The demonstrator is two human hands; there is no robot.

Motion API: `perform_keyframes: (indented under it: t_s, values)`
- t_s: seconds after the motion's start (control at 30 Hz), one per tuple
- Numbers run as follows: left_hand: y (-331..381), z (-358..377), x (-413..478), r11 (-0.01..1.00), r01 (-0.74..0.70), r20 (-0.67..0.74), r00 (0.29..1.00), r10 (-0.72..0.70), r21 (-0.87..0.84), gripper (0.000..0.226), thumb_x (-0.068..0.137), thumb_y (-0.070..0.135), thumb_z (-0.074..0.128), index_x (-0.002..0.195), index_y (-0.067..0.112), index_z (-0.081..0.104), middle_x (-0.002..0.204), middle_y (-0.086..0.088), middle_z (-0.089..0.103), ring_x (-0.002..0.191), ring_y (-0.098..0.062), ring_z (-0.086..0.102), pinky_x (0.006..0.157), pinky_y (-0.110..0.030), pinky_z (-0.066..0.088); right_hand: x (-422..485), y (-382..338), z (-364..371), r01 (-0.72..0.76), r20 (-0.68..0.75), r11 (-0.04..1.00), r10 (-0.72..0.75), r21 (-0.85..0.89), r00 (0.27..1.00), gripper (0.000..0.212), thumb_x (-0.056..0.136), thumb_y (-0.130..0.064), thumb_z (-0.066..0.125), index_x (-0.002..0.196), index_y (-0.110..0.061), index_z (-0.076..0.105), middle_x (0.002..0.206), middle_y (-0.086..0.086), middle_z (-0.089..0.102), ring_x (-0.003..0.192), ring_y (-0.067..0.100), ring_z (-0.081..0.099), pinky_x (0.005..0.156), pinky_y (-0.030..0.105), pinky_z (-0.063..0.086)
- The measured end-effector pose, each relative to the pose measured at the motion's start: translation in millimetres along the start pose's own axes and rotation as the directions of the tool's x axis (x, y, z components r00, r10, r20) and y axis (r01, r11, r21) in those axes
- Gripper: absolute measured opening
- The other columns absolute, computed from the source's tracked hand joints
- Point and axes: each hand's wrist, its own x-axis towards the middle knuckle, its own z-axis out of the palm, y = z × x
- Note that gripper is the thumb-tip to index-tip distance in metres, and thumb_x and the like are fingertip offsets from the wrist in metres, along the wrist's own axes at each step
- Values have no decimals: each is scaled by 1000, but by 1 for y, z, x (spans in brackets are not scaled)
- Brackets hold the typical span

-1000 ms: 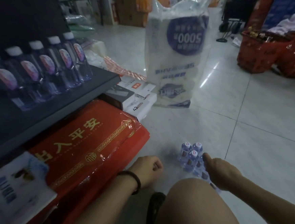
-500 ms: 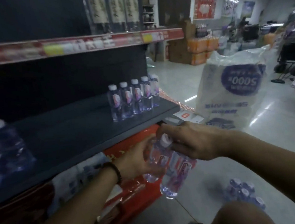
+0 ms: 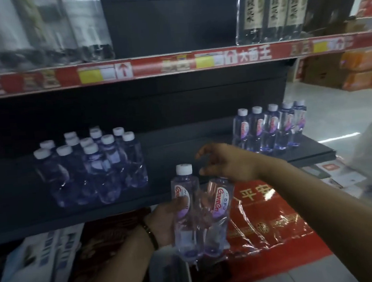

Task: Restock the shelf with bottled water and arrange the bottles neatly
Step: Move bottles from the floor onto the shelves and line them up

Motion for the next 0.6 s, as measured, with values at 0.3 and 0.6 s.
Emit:
perform_keyframes:
  t_s: [0.3,0.6]
  values:
    - [27,-22,-17,971,-239,-178,956,235,0,82,36,40,108,104,1,82,106,-25,77,92,-34,78,80,-44,64,53,4,50,35,-173,771,98,636,980,31,94,-53,70,106,-24,75,81,-5,72,71,16,65,65,33,51]
    - [61,-35,-29,852,-453,-441,728,524,264,80,70,48,93,131,2,68,131,-31,67,125,-51,63,108,-71,44,83,-8,114,-43,142,510,-159,859,977,43,104,-23,65,146,-17,56,137,19,68,125,40,68,100,60,57]
